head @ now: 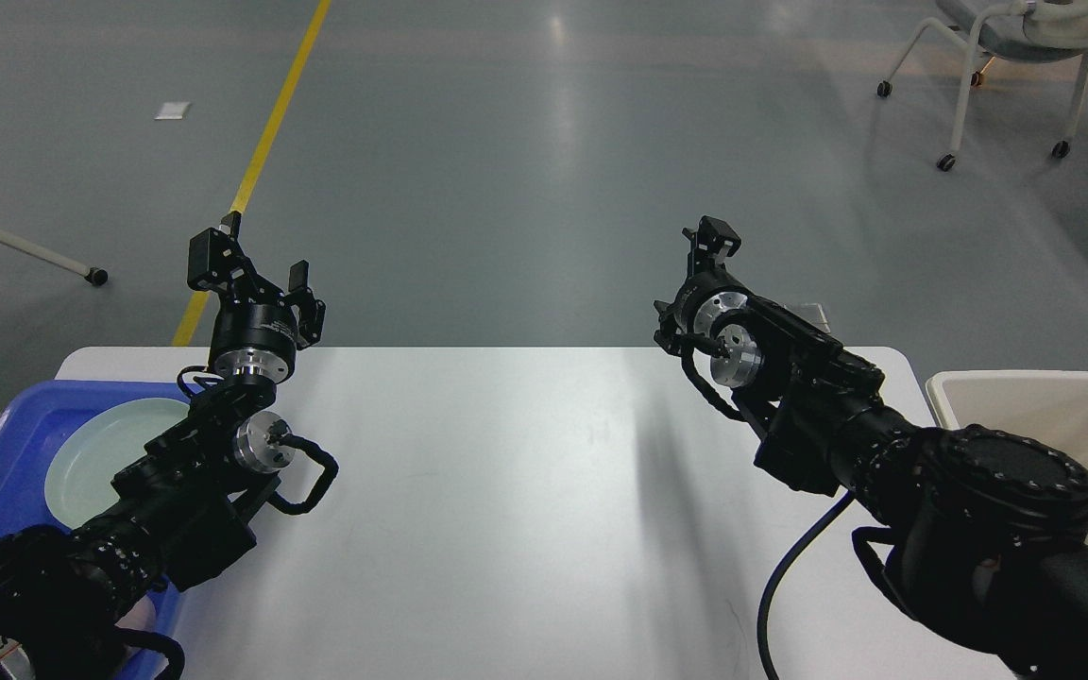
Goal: Tidy desktop
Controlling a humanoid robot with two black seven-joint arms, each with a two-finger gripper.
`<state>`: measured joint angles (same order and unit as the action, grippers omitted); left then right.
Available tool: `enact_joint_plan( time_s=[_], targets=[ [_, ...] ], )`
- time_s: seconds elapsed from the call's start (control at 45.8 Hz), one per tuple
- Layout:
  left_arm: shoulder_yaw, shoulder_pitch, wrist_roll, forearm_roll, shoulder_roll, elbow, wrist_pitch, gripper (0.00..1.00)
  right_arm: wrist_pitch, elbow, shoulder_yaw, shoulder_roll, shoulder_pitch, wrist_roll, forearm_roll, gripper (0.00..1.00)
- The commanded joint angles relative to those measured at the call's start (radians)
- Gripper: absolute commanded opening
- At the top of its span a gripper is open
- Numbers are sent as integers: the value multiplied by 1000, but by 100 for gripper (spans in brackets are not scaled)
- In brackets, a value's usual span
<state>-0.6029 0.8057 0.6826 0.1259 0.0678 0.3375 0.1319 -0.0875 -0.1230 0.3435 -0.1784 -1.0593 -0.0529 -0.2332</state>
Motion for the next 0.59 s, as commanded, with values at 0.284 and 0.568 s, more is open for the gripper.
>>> enact_joint_plan(
  time_s=[0.284,0.568],
  targets=[
    [0,0,0,0,0,0,0,100,-2,0,147,2,51,1,-6,100],
    [0,0,0,0,0,0,0,100,20,-21,176,4,99,-1,-8,100]
  ],
)
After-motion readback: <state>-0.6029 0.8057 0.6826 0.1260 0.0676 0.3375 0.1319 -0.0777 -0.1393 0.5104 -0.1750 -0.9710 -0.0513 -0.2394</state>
